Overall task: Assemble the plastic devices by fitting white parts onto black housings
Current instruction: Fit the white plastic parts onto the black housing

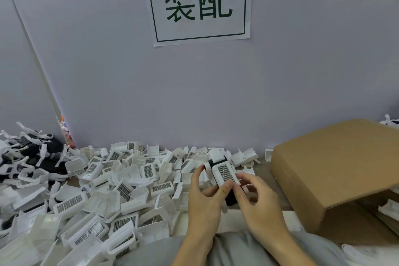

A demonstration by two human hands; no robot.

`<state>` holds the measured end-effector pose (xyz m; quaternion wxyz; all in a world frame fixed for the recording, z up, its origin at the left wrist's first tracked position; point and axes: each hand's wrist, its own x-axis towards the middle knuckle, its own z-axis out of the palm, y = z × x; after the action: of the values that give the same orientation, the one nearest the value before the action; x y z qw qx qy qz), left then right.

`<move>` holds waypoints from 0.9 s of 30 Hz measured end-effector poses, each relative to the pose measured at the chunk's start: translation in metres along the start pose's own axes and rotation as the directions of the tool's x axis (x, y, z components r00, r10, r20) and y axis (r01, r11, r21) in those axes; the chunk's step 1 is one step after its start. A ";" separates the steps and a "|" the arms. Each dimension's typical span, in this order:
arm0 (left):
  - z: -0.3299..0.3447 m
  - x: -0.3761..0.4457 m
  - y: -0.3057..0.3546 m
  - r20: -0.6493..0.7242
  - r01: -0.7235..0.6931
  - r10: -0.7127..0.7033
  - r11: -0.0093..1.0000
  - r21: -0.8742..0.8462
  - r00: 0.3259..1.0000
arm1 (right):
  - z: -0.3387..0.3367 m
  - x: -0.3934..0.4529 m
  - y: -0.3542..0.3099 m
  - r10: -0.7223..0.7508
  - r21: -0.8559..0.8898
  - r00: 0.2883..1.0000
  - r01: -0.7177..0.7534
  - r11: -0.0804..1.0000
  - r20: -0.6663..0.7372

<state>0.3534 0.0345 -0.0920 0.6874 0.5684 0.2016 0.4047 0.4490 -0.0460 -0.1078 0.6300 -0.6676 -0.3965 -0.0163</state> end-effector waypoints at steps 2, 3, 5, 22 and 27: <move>0.001 0.001 0.001 -0.024 0.051 -0.054 0.993 -0.110 0.998 | 0.001 -0.001 -0.002 -0.066 -0.033 0.997 0.067 0.997 0.028; 0.001 0.002 0.002 -0.041 0.074 -0.083 0.980 -0.187 0.996 | 0.001 -0.001 -0.002 -0.075 -0.030 0.995 0.077 0.997 0.067; 0.003 0.003 0.004 -0.064 0.106 -0.131 0.947 -0.303 0.989 | 0.002 -0.002 0.000 -0.051 -0.033 0.988 0.056 0.998 0.148; -0.003 0.008 0.002 -0.272 -0.027 -0.001 0.995 -0.100 0.962 | -0.017 0.014 0.007 0.456 0.612 0.889 -0.378 0.694 0.032; 0.001 0.002 0.006 0.022 0.068 -0.065 0.979 -0.191 0.998 | -0.017 0.012 0.005 0.447 0.576 0.867 -0.485 0.658 0.220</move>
<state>0.3535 0.0357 -0.0855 0.7535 0.4958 0.1752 0.3946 0.4681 -0.0533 -0.1020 0.7827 -0.5048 -0.2137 0.2947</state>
